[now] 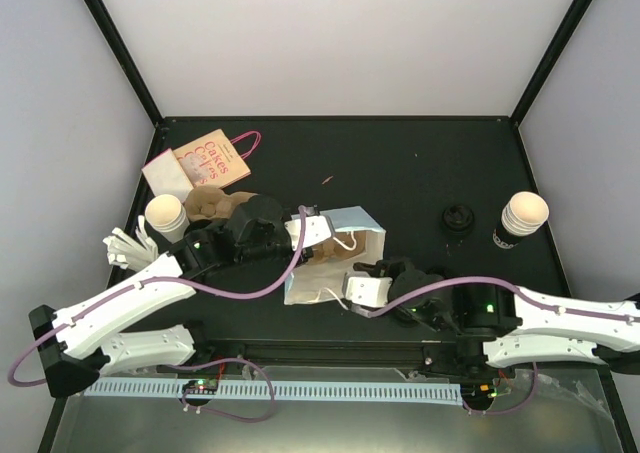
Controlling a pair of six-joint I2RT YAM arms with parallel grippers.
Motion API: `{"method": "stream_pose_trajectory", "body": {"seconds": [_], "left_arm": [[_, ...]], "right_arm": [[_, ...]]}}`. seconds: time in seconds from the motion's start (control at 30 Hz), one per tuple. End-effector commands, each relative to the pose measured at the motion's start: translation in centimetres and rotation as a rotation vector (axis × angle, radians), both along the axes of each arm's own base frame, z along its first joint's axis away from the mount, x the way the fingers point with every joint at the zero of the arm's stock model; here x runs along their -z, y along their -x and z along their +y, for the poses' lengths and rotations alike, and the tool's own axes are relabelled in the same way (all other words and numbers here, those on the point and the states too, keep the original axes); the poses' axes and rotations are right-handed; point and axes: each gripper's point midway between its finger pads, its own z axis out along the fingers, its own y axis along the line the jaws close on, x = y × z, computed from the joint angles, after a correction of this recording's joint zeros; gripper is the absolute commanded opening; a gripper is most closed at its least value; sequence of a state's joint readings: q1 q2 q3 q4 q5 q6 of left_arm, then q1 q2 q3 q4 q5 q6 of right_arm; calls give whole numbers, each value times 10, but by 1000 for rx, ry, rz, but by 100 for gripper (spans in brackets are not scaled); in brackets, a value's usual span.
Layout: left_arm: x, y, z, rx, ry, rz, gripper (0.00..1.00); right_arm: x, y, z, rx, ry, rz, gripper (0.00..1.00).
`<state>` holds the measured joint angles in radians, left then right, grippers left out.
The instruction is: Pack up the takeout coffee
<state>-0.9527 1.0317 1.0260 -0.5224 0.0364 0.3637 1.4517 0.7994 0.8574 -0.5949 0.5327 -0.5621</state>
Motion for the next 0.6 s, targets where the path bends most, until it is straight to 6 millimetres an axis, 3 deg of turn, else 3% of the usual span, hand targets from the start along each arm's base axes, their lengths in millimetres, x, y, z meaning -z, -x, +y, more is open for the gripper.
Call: {"method": "stream_pose_trajectory", "body": {"seconds": [0.0, 0.17, 0.37, 0.57], "left_arm": [[-12, 2, 0, 2, 43, -24, 2], [-14, 3, 0, 3, 52, -30, 2], [-16, 1, 1, -11, 61, -40, 1], [-16, -2, -2, -18, 79, -43, 2]], "right_arm": [[7, -18, 8, 83, 36, -83, 1], [43, -17, 12, 76, 157, -51, 1], [77, 16, 17, -100, 274, 101, 1], [111, 29, 12, -150, 393, 180, 1]]}}
